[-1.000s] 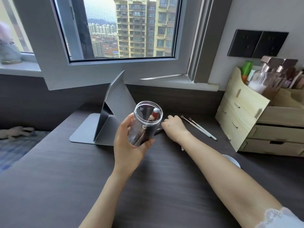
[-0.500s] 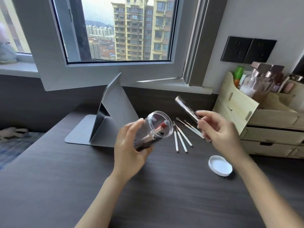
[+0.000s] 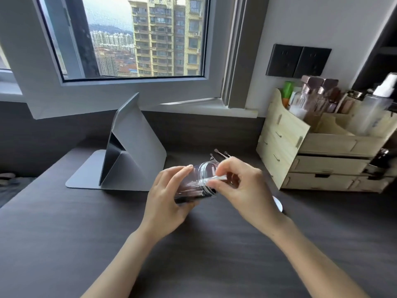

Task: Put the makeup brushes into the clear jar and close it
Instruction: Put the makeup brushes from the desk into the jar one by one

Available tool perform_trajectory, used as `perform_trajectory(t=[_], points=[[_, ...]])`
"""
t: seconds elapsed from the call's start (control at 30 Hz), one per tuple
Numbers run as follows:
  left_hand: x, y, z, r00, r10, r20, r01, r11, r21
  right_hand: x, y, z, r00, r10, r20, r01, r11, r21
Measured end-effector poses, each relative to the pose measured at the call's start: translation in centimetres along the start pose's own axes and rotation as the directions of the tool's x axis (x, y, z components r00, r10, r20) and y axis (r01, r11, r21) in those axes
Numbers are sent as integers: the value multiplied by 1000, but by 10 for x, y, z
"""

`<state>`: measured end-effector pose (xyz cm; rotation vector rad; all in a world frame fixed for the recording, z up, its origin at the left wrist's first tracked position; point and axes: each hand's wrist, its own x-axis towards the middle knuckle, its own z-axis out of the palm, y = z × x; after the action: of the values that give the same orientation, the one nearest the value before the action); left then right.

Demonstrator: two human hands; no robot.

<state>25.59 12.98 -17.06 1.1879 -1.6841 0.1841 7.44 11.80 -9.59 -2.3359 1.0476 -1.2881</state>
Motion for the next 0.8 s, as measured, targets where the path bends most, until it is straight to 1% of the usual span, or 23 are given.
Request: perform_trajectory(t=[0.07, 0.13, 0.2, 0.23, 0.27, 0.3, 0.37, 0.4, 0.43, 0.47, 0.5, 0.53, 0.57, 0.63, 0.7, 0.8], points=[[0, -2, -1, 1000, -21, 0, 21, 1000, 4, 4, 5, 11, 997, -49, -54, 45, 997, -58], [0, -4, -1, 999, -42, 1, 42, 999, 10, 7, 12, 17, 987, -141, -73, 131, 984, -123], [0, -4, -1, 999, -44, 2, 44, 999, 12, 6, 17, 20, 972, -229, -56, 216, 960, -176], [0, -4, -1, 999, -48, 2, 48, 999, 11, 5, 17, 21, 968, -250, -30, 242, 958, -155], [0, -5, -1, 998, -60, -1, 60, 998, 6, 3, 19, 21, 970, -244, -7, 243, 966, -90], [0, -5, -1, 997, -83, -4, 83, 997, -6, 3, 21, 19, 978, -209, 2, 209, 978, 9], [1, -8, -2, 989, -144, -18, 143, 989, -43, 7, 28, 14, 997, -54, -47, 62, 979, 195], [2, -9, -2, 983, -181, -31, 179, 981, -71, 11, 35, 13, 994, 59, -93, -37, 973, 227], [2, -10, -3, 973, -225, -45, 219, 969, -113, 15, 43, 14, 975, 177, -137, -148, 969, 199], [2, -12, -2, 960, -274, -57, 261, 951, -165, 20, 53, 17, 949, 270, -163, -252, 960, 122], [2, -12, -2, 945, -321, -63, 301, 929, -215, 25, 64, 23, 930, 333, -153, -334, 942, 21], [3, -13, -2, 930, -361, -63, 335, 907, -253, 30, 72, 31, 921, 374, -112, -383, 920, -82], [3, -13, -2, 919, -389, -63, 358, 891, -279, 35, 79, 40, 913, 404, -54, -407, 897, -174], [3, -14, -1, 906, -417, -69, 378, 873, -308, 45, 86, 59, 898, 438, 45, -400, 854, -332], [3, -14, -1, 904, -423, -66, 384, 868, -315, 55, 87, 72, 883, 460, 89, -370, 801, -470], [1, -15, 0, 911, -409, -52, 376, 875, -306, 69, 86, 84, 853, 505, 134, -337, 728, -597]])
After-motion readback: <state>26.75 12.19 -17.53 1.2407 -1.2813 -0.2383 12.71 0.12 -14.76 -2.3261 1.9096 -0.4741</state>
